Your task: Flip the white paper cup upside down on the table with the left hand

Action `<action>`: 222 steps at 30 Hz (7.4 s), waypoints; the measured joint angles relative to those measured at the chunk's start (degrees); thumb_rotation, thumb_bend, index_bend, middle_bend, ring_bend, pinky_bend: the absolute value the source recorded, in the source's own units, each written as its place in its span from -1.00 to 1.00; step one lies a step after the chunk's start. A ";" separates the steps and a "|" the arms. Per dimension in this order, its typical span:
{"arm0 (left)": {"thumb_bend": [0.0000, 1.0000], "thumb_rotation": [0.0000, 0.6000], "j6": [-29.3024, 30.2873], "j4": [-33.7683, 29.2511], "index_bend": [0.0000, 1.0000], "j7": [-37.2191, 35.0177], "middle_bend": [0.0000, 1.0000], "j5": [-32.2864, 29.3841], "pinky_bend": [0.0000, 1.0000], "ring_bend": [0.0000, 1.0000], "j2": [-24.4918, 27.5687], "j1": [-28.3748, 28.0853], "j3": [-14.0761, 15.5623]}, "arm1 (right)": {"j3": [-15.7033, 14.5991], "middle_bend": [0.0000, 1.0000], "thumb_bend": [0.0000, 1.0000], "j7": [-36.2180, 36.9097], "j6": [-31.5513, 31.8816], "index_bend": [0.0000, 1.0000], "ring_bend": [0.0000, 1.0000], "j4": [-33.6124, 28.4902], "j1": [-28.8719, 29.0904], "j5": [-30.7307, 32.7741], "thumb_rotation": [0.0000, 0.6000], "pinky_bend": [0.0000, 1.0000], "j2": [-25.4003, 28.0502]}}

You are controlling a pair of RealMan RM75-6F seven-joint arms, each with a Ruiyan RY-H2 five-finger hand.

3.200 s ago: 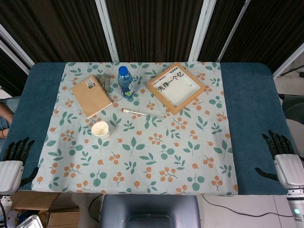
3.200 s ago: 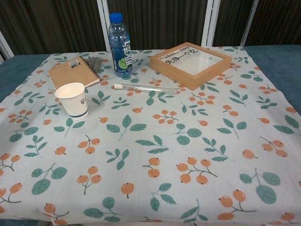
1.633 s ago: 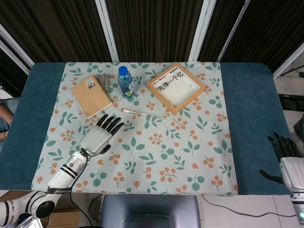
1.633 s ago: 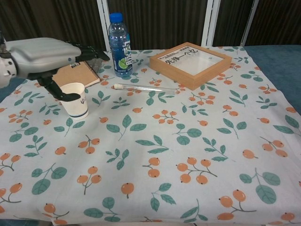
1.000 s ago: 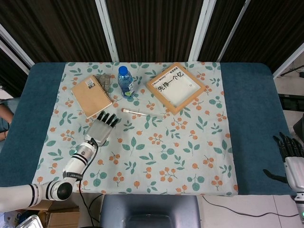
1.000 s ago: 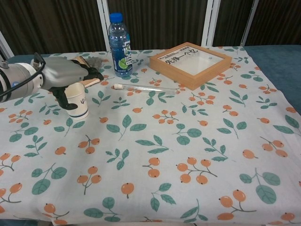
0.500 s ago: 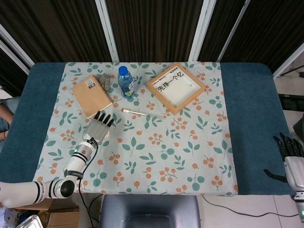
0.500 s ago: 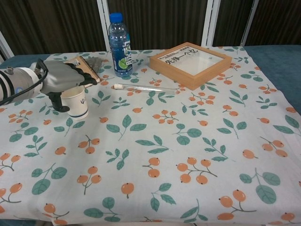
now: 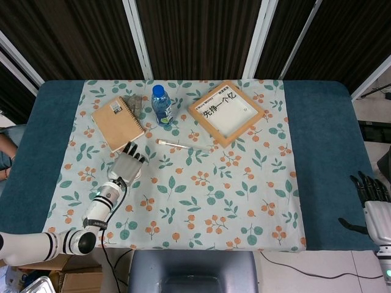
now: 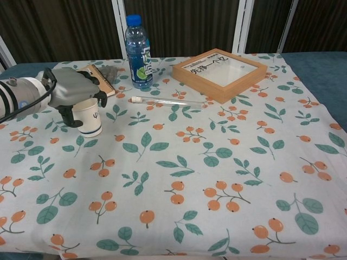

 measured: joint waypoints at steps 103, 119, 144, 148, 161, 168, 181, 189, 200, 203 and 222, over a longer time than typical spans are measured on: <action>-0.40 1.00 -2.02 -0.37 -1.00 -1.23 -1.00 14.40 -1.00 -1.00 -10.09 10.28 -6.77 | -0.14 -1.00 -0.61 3.26 -5.14 -1.00 -1.00 3.42 1.85 1.82 1.00 -1.00 -1.55; -0.26 1.00 0.40 2.78 -0.84 -0.32 -0.79 8.37 -1.00 -1.00 -12.52 6.45 -5.68 | -0.19 -1.00 -0.61 3.23 -5.51 -1.00 -1.00 3.59 1.99 1.92 1.00 -1.00 -1.72; -0.08 1.00 4.30 4.23 -0.12 -10.88 -0.23 14.11 -1.00 -0.89 -13.53 6.49 -5.88 | -0.04 -1.00 -0.61 2.87 -6.35 -1.00 -1.00 2.85 2.24 2.64 1.00 -1.00 -1.08; -0.13 1.00 5.55 3.53 -0.15 -20.47 -0.24 16.94 -1.00 -0.89 -13.55 7.81 -7.87 | -0.05 -1.00 -0.61 2.83 -6.31 -1.00 -1.00 2.70 2.20 2.66 1.00 -1.00 -0.99; -0.18 1.00 5.45 6.62 -0.20 -64.86 -0.29 22.90 -1.00 -0.97 -16.22 15.26 -13.29 | -0.24 -1.00 -0.61 1.86 -6.18 -1.00 -1.00 1.90 2.13 2.54 1.00 -1.00 -0.84; -0.17 1.00 3.12 12.97 -0.26 -78.22 -0.34 24.76 -1.00 -0.98 -19.99 18.50 -13.84 | -0.43 -1.00 -0.61 0.55 -6.73 -1.00 -1.00 1.20 2.27 2.73 1.00 -1.00 -0.84; -0.18 1.00 4.88 19.95 -0.46 -84.38 -0.56 30.94 -1.00 -1.00 -24.12 20.48 -13.21 | -0.31 -1.00 -0.61 -0.26 -7.17 -1.00 -1.00 0.72 2.47 3.32 1.00 -1.00 -0.82; -0.18 1.00 2.37 19.63 -0.98 -85.88 -0.95 32.09 -1.00 -1.00 -22.69 20.61 -12.45 | -0.22 -1.00 -0.61 -0.47 -7.48 -1.00 -1.00 0.51 2.41 4.03 1.00 -1.00 -0.66; -0.22 1.00 4.58 15.43 -1.00 -85.48 -1.00 34.54 -1.00 -1.00 -19.15 21.35 -12.75 | 0.01 -1.00 -0.61 -0.59 -6.92 -1.00 -1.00 -0.54 2.33 3.93 1.00 -1.00 0.11; -0.21 1.00 6.64 12.59 -1.00 -82.79 -1.00 35.67 -1.00 -1.00 -16.84 21.93 -12.71 | 0.19 -1.00 -0.61 -0.49 -6.18 -1.00 -1.00 -1.02 2.26 3.56 1.00 -1.00 0.50; -0.24 1.00 24.57 -8.66 -1.00 -34.14 -1.00 37.52 -1.00 -1.00 12.49 38.28 -1.54 | 0.86 -1.00 -0.61 1.30 2.57 -1.00 -1.00 0.70 0.88 -2.07 1.00 -1.00 -0.24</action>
